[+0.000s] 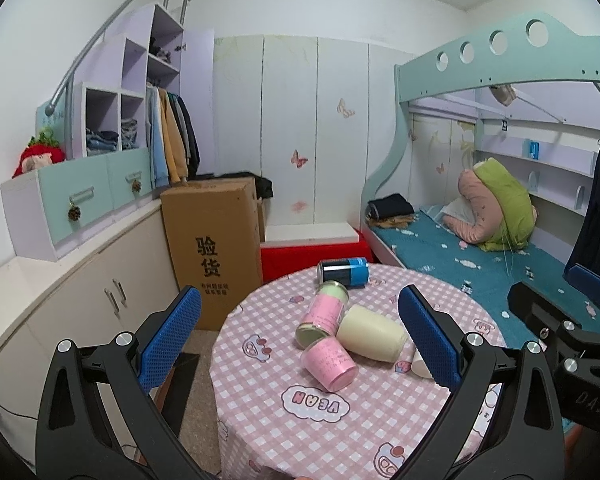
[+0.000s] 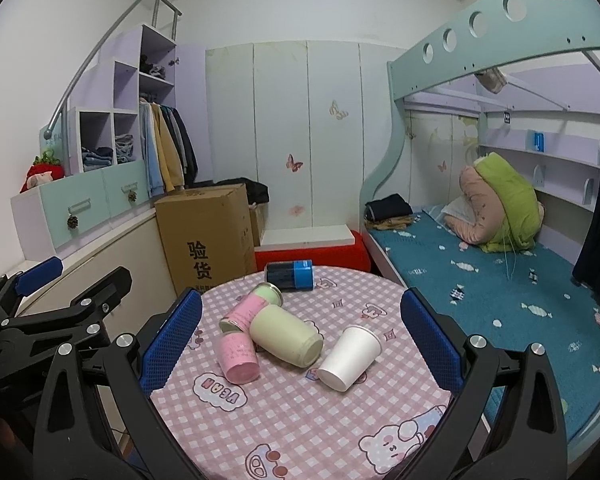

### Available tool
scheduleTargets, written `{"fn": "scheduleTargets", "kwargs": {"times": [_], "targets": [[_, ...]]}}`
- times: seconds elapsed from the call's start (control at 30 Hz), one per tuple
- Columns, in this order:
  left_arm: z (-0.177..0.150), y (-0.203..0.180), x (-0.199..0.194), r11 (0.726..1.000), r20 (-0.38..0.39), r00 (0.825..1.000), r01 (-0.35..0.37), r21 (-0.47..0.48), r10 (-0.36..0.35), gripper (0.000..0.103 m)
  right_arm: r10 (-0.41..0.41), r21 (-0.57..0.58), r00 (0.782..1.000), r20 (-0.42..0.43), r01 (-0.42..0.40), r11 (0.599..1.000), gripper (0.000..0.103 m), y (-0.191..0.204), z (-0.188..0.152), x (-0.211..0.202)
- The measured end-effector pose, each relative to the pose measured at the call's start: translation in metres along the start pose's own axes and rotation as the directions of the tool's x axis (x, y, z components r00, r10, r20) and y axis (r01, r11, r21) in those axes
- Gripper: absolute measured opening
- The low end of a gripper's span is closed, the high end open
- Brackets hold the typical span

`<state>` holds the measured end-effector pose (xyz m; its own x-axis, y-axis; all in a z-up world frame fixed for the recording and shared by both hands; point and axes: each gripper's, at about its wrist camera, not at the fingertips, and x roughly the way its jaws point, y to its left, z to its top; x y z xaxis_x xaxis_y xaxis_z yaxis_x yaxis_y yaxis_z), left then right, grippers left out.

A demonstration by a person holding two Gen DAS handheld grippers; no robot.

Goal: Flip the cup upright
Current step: 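Move the left gripper down to the lying pink translucent cup and close on it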

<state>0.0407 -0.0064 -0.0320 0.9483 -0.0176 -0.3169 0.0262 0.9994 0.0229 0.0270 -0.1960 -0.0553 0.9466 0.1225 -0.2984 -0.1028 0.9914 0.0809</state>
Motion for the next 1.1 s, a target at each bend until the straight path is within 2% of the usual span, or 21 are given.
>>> {"fn": "scheduleTargets", "kwargs": {"times": [0.23, 0.43, 0.57, 0.7, 0.8, 0.87, 0.93, 1.0, 1.07, 1.1], "targets": [[-0.009, 0.009, 0.044, 0.999, -0.121, 0.992, 0.033, -0.042, -0.038, 0.098, -0.019, 0.007, 0.998, -0.055, 0.019, 1.0, 0.096, -0.011, -0.011, 0.032], [-0.025, 0.009, 0.09, 0.998, -0.236, 0.97, 0.038, -0.051, -0.049, 0.098, -0.034, 0.015, 0.99, -0.138, 0.036, 0.999, 0.096, -0.024, -0.025, 0.075], [-0.042, 0.011, 0.125, 0.996, -0.337, 0.939, 0.04, -0.083, -0.065, 0.098, -0.042, 0.032, 0.98, -0.192, 0.049, 0.998, 0.096, -0.035, -0.035, 0.103], [-0.056, 0.006, 0.152, 0.996, -0.392, 0.918, 0.024, -0.081, -0.054, 0.098, -0.047, 0.042, 0.97, -0.238, 0.059, 0.997, 0.096, -0.044, -0.046, 0.127], [-0.069, 0.001, 0.177, 0.996, -0.456, 0.888, 0.016, -0.084, -0.053, 0.098, -0.049, 0.043, 0.96, -0.277, 0.063, 0.997, 0.096, -0.047, -0.054, 0.143], [-0.082, -0.001, 0.196, 0.994, -0.515, 0.855, 0.015, -0.112, -0.071, 0.098, -0.05, 0.04, 0.954, -0.296, 0.065, 0.997, 0.096, -0.048, -0.06, 0.15], [-0.092, -0.002, 0.209, 0.991, -0.548, 0.833, 0.008, -0.134, -0.081, 0.098, -0.051, 0.039, 0.946, -0.32, 0.067, 0.997, 0.096, -0.048, -0.067, 0.158], [-0.1, -0.002, 0.217, 0.988, -0.565, 0.821, -0.01, -0.155, -0.08, 0.098, -0.051, 0.042, 0.939, -0.339, 0.069, 0.997, 0.096, -0.049, -0.074, 0.164], [-0.104, -0.001, 0.22, 0.983, -0.558, 0.825, -0.013, -0.184, -0.093, 0.098, -0.048, 0.047, 0.934, -0.355, 0.069, 0.996, 0.096, -0.051, -0.079, 0.17], [-0.105, -0.001, 0.221, 0.982, -0.567, 0.82, -0.026, -0.187, -0.086, 0.098, -0.049, 0.049, 0.929, -0.366, 0.071, 0.996, 0.096, -0.051, -0.081, 0.173]]}}
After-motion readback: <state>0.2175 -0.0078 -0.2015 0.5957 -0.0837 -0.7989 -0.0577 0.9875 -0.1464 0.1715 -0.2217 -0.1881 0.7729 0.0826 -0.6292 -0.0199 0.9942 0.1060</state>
